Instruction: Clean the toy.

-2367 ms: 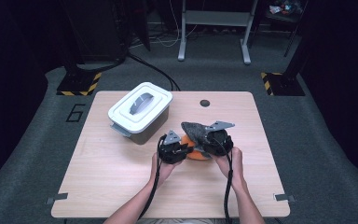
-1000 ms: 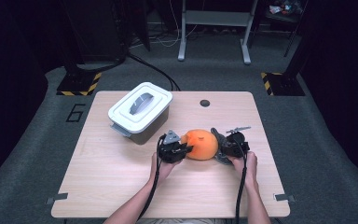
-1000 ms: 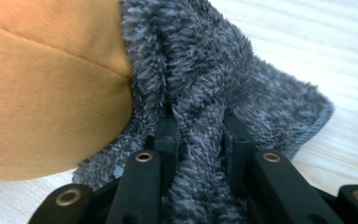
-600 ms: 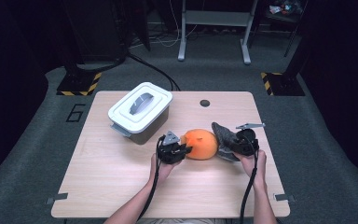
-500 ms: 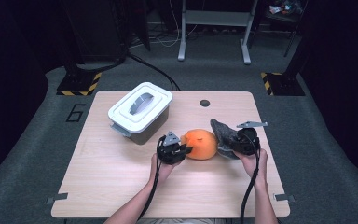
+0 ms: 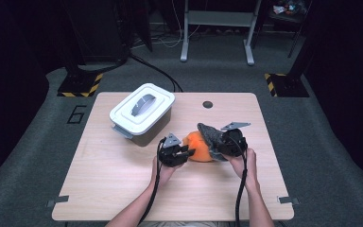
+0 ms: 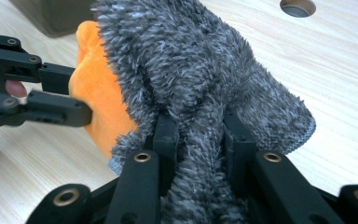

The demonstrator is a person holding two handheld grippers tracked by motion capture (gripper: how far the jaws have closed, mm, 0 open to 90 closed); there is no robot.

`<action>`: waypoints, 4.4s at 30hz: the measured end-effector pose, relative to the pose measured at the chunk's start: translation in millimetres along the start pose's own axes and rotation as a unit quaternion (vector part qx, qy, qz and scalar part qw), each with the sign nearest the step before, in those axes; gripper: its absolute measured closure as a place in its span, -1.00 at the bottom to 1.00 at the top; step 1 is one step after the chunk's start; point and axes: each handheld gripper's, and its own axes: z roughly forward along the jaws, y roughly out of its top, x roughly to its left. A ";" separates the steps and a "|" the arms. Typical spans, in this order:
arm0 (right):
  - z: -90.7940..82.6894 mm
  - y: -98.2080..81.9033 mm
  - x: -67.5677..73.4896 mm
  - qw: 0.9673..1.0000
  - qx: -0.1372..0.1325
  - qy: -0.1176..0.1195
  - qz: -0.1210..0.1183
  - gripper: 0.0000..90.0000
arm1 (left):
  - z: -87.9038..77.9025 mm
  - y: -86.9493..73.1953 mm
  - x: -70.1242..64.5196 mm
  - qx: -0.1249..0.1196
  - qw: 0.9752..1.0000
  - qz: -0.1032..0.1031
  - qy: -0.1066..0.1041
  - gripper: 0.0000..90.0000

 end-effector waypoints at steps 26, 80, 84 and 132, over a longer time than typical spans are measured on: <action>0.0 -7.9 -9.1 0.999 -0.029 -0.018 0.017 0.56 | 9.4 -0.7 -7.9 0.022 0.997 0.061 0.036 0.70; 1.3 -19.8 -16.7 0.997 -0.024 -0.074 0.020 0.56 | 8.7 5.5 -5.5 0.026 0.999 0.021 -0.009 0.73; 7.0 -25.8 -25.5 0.997 -0.014 -0.072 0.034 0.56 | 8.9 5.3 -5.7 0.027 0.999 0.021 -0.009 0.73; -36.6 -13.6 -16.0 0.996 -0.079 -0.019 0.026 0.62 | 8.0 2.7 -1.2 0.025 1.000 0.000 -0.014 0.72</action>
